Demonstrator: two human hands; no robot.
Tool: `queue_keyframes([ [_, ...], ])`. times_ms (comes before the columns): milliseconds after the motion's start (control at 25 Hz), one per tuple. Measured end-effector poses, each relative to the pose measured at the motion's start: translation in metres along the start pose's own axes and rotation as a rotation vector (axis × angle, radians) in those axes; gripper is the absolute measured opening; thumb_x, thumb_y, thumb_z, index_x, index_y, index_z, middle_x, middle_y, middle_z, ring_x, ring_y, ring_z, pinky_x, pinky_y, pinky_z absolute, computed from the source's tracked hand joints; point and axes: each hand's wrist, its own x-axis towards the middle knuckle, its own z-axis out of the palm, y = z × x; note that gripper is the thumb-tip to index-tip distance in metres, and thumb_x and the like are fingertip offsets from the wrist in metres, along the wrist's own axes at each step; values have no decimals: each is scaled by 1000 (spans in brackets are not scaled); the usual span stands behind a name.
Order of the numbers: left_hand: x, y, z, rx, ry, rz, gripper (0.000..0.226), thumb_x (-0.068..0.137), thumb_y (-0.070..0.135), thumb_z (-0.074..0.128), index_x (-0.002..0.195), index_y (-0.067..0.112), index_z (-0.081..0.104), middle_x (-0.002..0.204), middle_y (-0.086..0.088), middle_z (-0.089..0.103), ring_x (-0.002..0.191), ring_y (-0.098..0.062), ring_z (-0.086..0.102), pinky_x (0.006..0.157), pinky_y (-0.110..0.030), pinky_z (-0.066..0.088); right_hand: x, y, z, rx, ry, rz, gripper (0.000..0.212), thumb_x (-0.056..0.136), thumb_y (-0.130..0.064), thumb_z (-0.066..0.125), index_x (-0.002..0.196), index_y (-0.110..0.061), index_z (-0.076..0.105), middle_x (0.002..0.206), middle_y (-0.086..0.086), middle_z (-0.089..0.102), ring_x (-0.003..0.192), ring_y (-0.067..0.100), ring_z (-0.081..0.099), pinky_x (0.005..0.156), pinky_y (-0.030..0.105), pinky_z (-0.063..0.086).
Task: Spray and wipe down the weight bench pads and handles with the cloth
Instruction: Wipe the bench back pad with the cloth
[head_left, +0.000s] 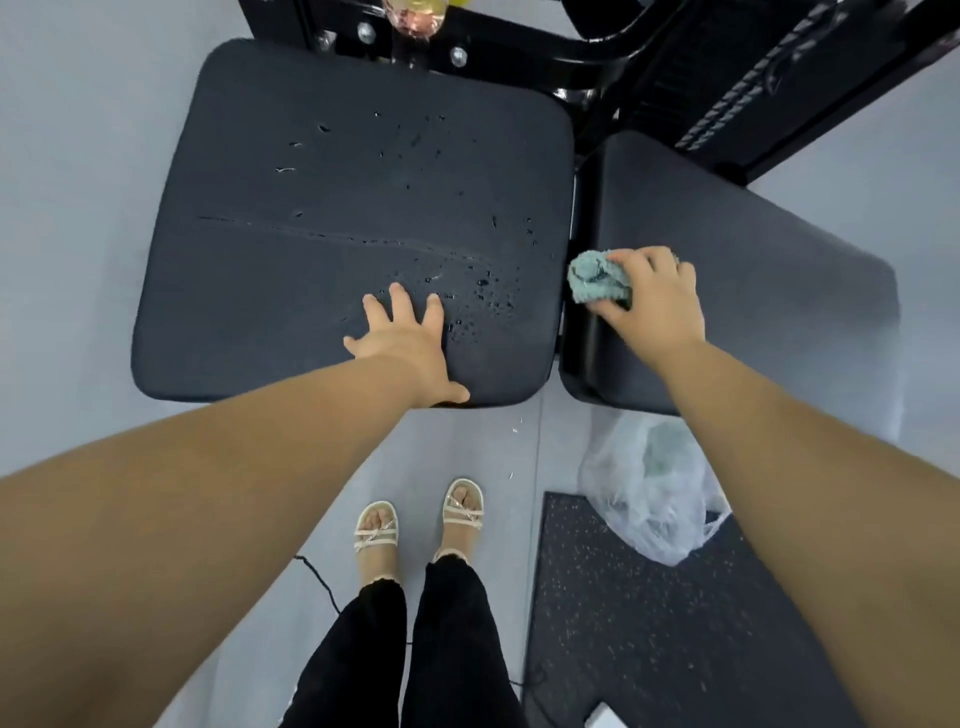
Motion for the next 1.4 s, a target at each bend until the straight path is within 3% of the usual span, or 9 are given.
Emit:
queue_keyframes([
  [160, 0, 1, 1, 22, 14, -1, 115, 70, 66, 65, 149, 25, -9, 155, -12, -12, 141, -41, -7, 107, -58, 30, -19, -26, -2, 234, 213, 38, 35, 87, -39, 60, 113, -15, 63, 83, 1, 54, 97, 31, 46, 78, 34, 37],
  [320, 2, -5, 3, 64, 74, 25, 117, 63, 73, 64, 149, 25, 0, 151, -10, 5, 138, -37, 7, 97, -48, 43, -55, -74, 29, 366, 348, -250, 31, 78, -18, 61, 108, -10, 63, 99, 13, 58, 90, 33, 53, 78, 34, 44],
  [440, 2, -18, 3, 94, 165, 82, 116, 55, 76, 66, 146, 29, 11, 143, -5, 20, 130, -31, 22, 82, -39, 46, -75, -86, 64, 70, 315, -491, 33, 82, -28, 52, 112, -20, 65, 107, 11, 61, 83, 33, 55, 68, 37, 46],
  [600, 14, -51, -16, 44, 153, 28, 130, 50, 71, 74, 148, 32, -2, 153, -5, 4, 141, -32, 7, 104, -56, 31, -40, -64, 57, -93, 370, -741, 17, 85, -24, 57, 96, -23, 69, 95, 7, 63, 78, 29, 51, 65, 36, 43],
  [680, 23, -67, -19, -8, 59, -64, 140, 46, 72, 76, 145, 36, -17, 155, 0, -18, 144, -31, -11, 107, -63, 24, -6, -64, 47, -70, 393, -596, 18, 84, -22, 52, 92, -19, 68, 93, 11, 62, 78, 32, 50, 64, 39, 47],
  [800, 32, -70, -17, -10, 55, -70, 146, 38, 75, 76, 146, 37, -15, 155, 1, -15, 142, -32, -4, 101, -59, 36, -1, -98, 52, -4, 395, -266, 29, 82, -25, 42, 94, -14, 67, 97, 14, 60, 76, 36, 52, 64, 37, 45],
  [1040, 36, -68, -19, -48, 40, -66, 149, 35, 70, 80, 146, 34, -12, 153, -1, -14, 140, -34, -4, 99, -64, 35, -41, -100, 64, -146, 220, -802, 15, 80, -16, 61, 94, -18, 66, 95, 9, 63, 67, 30, 53, 54, 34, 42],
  [1280, 38, -66, -20, -14, 16, -68, 149, 38, 71, 80, 146, 32, -15, 153, -2, -15, 140, -35, -4, 98, -67, 34, 15, -105, 52, -48, 413, -15, 29, 86, -25, 46, 105, -10, 61, 112, 16, 58, 87, 38, 51, 70, 42, 40],
  [1400, 37, -66, -19, -18, 22, -68, 148, 39, 69, 80, 147, 32, -14, 153, -3, -15, 140, -35, -5, 98, -67, 34, -38, -150, 86, -47, 349, -394, 17, 83, -22, 50, 90, -12, 62, 91, 13, 60, 69, 31, 51, 56, 37, 41],
])
